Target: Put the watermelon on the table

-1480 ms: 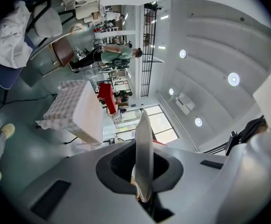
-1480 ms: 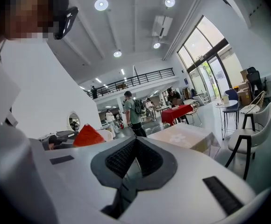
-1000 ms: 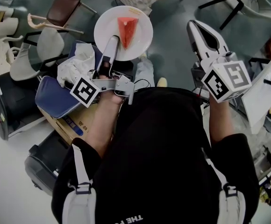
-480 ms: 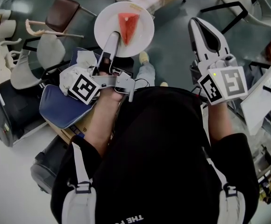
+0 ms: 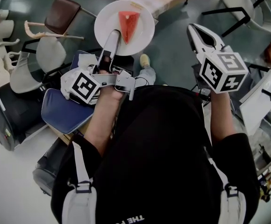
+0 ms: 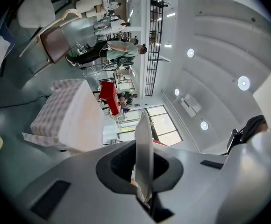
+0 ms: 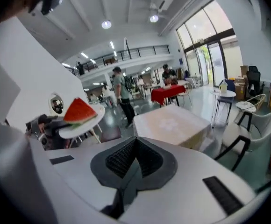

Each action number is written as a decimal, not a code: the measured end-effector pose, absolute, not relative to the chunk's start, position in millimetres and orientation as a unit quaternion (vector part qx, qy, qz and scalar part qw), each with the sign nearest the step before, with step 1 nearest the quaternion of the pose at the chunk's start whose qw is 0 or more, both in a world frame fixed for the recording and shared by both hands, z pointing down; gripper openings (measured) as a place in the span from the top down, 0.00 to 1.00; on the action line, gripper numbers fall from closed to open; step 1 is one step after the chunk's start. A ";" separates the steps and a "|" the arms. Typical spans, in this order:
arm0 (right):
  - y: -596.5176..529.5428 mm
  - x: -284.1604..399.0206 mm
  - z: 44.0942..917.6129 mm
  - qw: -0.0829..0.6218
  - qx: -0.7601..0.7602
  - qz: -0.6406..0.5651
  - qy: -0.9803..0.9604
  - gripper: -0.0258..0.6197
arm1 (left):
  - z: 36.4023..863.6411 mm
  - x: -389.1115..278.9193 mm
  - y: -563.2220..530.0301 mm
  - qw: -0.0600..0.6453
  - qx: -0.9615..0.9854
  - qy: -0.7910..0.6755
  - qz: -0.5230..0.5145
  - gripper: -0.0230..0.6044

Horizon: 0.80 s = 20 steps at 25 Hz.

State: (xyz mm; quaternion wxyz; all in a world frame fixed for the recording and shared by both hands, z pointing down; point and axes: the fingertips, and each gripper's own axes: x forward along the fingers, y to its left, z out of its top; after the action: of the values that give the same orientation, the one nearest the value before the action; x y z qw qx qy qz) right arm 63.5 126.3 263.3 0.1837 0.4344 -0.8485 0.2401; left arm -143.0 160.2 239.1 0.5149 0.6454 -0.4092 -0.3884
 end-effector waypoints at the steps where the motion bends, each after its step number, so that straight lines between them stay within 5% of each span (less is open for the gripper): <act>1: 125.9 65.6 279.4 0.217 0.436 0.261 -0.833 0.94 | 239.8 -145.0 158.0 0.516 0.645 -0.408 -0.389 0.94; 8: 120.2 72.8 334.2 0.279 0.437 0.389 -0.762 0.94 | 245.1 -155.6 139.3 0.521 0.640 -0.405 -0.393 0.94; 20: 79.5 47.9 353.5 0.294 0.436 0.415 -0.742 0.94 | 256.0 -182.2 95.5 0.531 0.635 -0.406 -0.388 0.94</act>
State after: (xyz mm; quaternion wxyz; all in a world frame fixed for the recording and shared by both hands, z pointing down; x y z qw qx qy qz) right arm 47.9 79.5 353.5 0.2942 0.4362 -0.7422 0.4151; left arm -182.2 95.5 256.0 0.5306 0.6350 -0.4061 -0.3877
